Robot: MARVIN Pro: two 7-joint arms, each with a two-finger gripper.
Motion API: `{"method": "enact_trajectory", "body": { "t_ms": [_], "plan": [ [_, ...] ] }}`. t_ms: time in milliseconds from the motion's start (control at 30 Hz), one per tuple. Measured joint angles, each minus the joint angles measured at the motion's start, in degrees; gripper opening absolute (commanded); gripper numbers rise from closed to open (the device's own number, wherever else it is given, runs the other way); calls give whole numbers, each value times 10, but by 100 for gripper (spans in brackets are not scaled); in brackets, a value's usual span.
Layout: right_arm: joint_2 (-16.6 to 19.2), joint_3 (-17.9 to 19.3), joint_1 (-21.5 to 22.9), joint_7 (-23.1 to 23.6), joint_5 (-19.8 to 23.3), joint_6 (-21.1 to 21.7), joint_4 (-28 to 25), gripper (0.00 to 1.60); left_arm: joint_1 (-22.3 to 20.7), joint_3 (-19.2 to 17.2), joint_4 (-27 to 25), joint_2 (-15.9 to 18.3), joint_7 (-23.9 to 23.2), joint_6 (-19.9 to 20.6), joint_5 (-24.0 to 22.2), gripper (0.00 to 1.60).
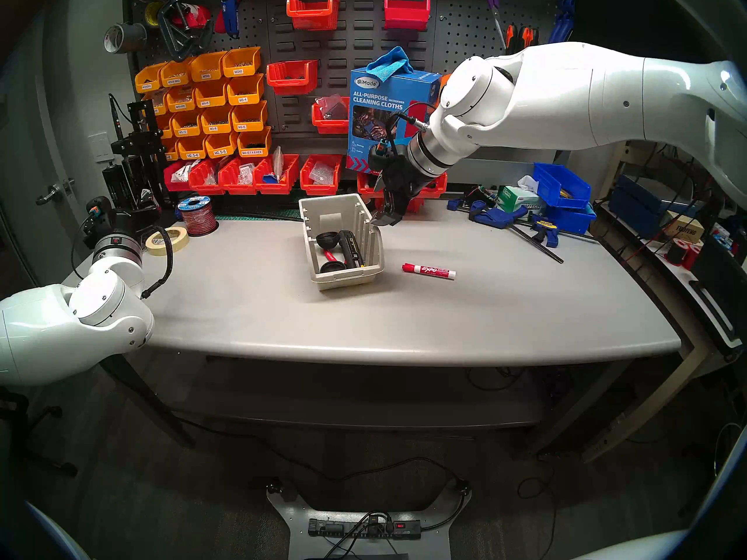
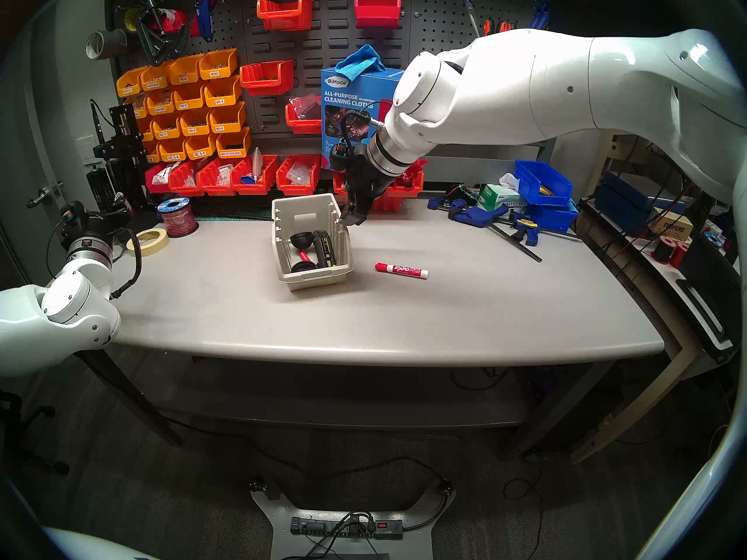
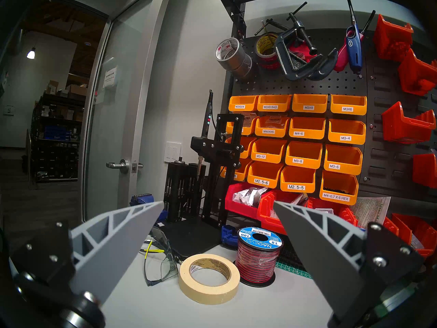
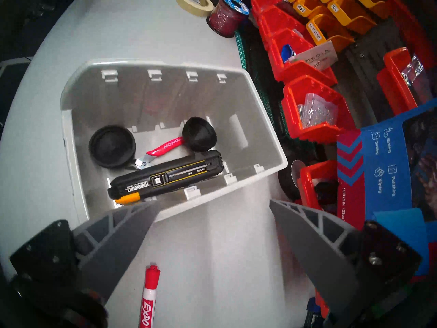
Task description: Take out tools from the storage box
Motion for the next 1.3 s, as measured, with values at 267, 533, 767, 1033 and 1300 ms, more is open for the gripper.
{"method": "enact_trajectory", "body": {
  "t_ms": [267,533,767,1033,1300],
  "plan": [
    [-13,0,-2,-2,-3,-9,17,160,0,0,0,0,0,0,0,160],
    [-35,0,-10,18,-10,-27,61,160,0,0,0,0,0,0,0,160],
    [-61,7,-35,47,-15,-58,122,160,0,0,0,0,0,0,0,160],
    [-100,15,-80,77,-15,-96,199,160,0,0,0,0,0,0,0,160],
    [-138,22,-118,112,-14,-121,269,160,0,0,0,0,0,0,0,160]
  ]
}}
